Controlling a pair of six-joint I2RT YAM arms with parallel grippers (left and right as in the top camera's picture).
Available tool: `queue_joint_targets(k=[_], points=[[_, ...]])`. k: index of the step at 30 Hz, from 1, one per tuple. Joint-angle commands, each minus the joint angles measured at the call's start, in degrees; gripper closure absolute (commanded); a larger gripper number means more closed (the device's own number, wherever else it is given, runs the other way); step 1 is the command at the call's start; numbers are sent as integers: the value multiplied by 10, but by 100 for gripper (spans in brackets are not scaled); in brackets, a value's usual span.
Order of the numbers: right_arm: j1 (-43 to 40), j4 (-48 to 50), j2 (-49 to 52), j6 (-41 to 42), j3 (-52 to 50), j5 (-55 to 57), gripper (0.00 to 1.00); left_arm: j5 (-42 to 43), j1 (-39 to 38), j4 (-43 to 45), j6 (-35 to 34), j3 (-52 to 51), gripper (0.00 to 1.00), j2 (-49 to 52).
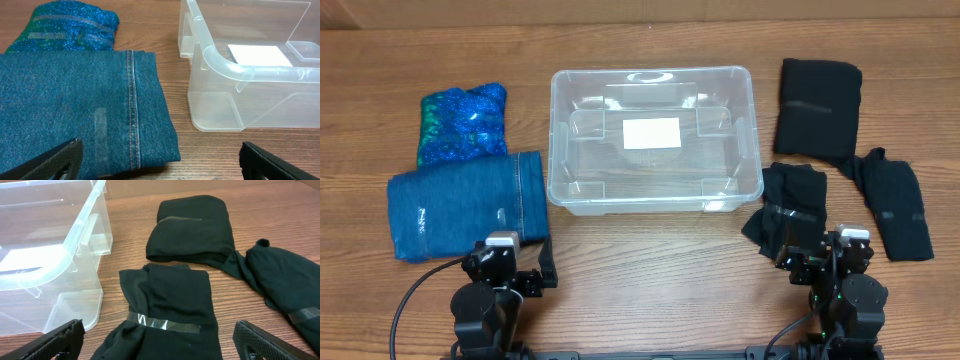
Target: Pack container
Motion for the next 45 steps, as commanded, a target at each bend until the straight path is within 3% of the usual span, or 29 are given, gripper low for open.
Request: queue_joint_targets(k=[1, 34, 40, 45], points=[[-2, 0, -7, 2, -7, 1, 0, 0, -4, 2, 13, -2, 0, -4], [-2, 0, -7, 2, -7, 1, 0, 0, -4, 2, 13, -2, 0, -4], [-2, 0, -7, 2, -7, 1, 0, -52, -4, 102, 28, -2, 0, -4], [-2, 0, -7, 2, -7, 1, 0, 51, -4, 106, -17, -2, 0, -4]])
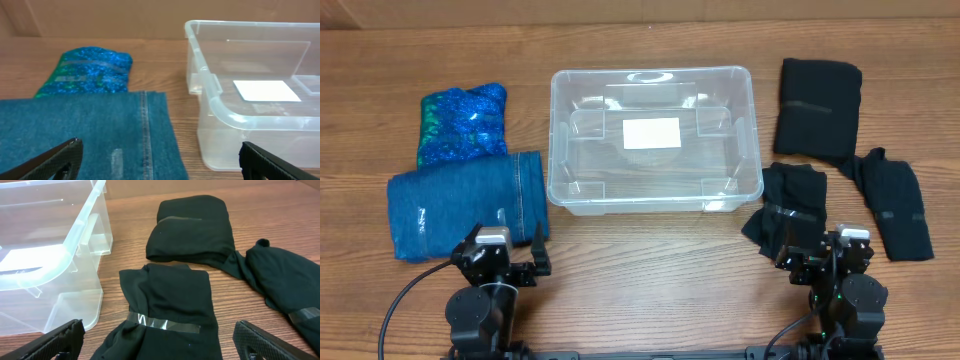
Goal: Pack container
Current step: 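Reach the left gripper to the blue denim and grasp it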
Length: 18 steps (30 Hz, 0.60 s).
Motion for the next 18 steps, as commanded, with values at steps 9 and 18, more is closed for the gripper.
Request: queue_joint_targets(k=[9, 18], points=[[-2, 0, -7, 2, -7, 1, 0, 115, -4, -35, -118, 87, 0, 61], [-2, 0, -7, 2, -7, 1, 0, 98, -2, -261, -54, 544, 0, 480]])
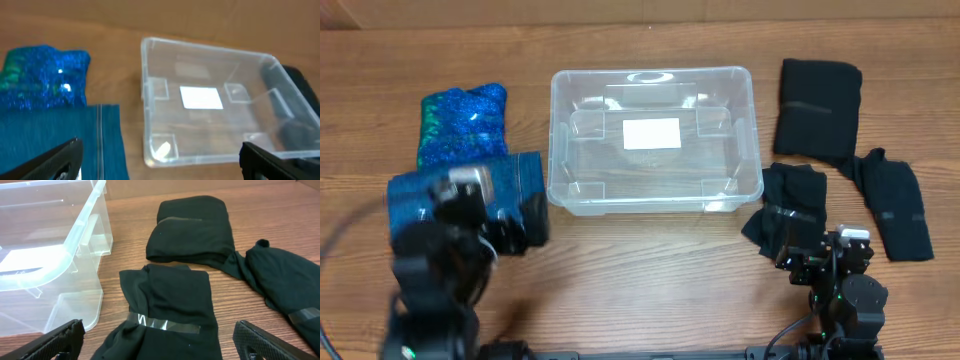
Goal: Pack container
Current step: 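Reach the left gripper to the blue denim and grasp it, then lift the denim with the left gripper and lay it in the bin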
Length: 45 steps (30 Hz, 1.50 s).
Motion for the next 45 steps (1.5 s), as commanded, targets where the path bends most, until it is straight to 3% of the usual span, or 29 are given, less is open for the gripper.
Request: queue_joint_targets(k=[1, 3, 6, 13, 16, 22, 24, 35, 37, 38, 41, 44, 45], points=[[-2, 0, -5, 2, -7, 1, 0, -44, 1, -96, 0, 140, 0, 116], [-2, 0, -5, 2, -7, 1, 0, -122, 24, -162, -56, 189, 0, 163], [-2, 0, -5, 2, -7, 1, 0, -132, 114, -213, -62, 221, 0, 219], [-2, 0, -5, 2, -7, 1, 0, 5, 382, -251, -60, 221, 0, 365], [-2, 0, -5, 2, -7, 1, 0, 50, 436, -237, -34, 221, 0, 446], [-2, 0, -5, 2, -7, 1, 0, 66, 489, -170, 25, 223, 0, 596], [-2, 0, -5, 2, -7, 1, 0, 122, 499, -138, 69, 223, 0, 635], [-2, 0, -5, 2, -7, 1, 0, 150, 443, -26, 131, 224, 0, 739], [-2, 0, -5, 2, -7, 1, 0, 139, 414, -23, 132, 224, 9, 759], [-2, 0, -5, 2, -7, 1, 0, 131, 402, -23, 131, 224, 20, 766], [-2, 0, -5, 2, -7, 1, 0, 118, 387, -38, 125, 224, 65, 767], [-2, 0, -5, 2, -7, 1, 0, 118, 393, -59, 94, 226, 95, 758], [-2, 0, -5, 2, -7, 1, 0, 121, 399, -79, 80, 232, 96, 748]])
